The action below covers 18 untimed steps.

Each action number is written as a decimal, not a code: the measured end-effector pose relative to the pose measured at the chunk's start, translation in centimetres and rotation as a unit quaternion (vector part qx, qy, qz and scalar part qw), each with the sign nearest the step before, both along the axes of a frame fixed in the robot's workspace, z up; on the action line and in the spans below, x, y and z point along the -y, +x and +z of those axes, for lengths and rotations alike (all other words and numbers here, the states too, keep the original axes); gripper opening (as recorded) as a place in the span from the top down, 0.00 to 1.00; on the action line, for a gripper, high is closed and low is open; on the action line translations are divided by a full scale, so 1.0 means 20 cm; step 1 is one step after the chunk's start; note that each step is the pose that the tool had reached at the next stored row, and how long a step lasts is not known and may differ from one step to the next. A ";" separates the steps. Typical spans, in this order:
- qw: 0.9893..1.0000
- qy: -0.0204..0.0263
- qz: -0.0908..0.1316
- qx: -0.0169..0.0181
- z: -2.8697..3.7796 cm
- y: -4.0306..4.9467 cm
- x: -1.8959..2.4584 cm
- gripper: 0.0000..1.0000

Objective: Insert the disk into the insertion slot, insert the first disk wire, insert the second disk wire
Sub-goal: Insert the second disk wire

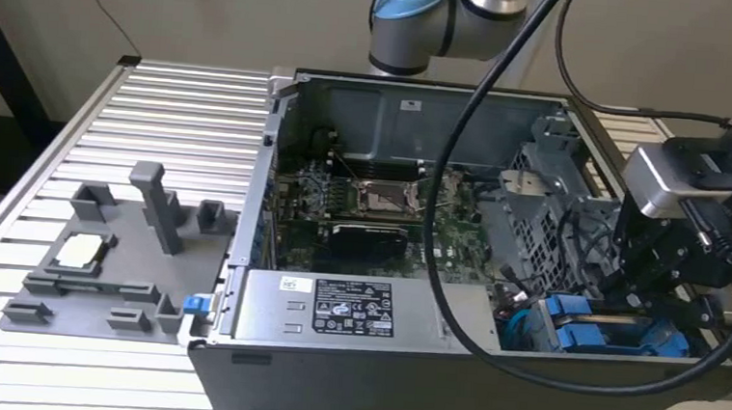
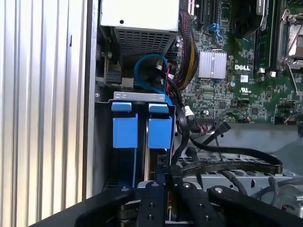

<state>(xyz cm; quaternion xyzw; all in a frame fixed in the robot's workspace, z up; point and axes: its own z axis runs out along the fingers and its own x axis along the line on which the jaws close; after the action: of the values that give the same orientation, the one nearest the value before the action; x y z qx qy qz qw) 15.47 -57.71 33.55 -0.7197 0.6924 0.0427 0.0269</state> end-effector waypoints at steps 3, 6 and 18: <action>1.000 0.000 0.000 -0.004 0.012 0.002 0.005 0.70; 1.000 -0.001 0.000 -0.010 0.035 0.005 0.010 0.70; 1.000 0.000 0.000 -0.015 0.247 0.005 0.012 0.70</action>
<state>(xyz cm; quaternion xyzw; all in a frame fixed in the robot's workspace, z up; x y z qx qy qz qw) 15.56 -57.96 38.48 -0.7190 0.6928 0.0530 0.0163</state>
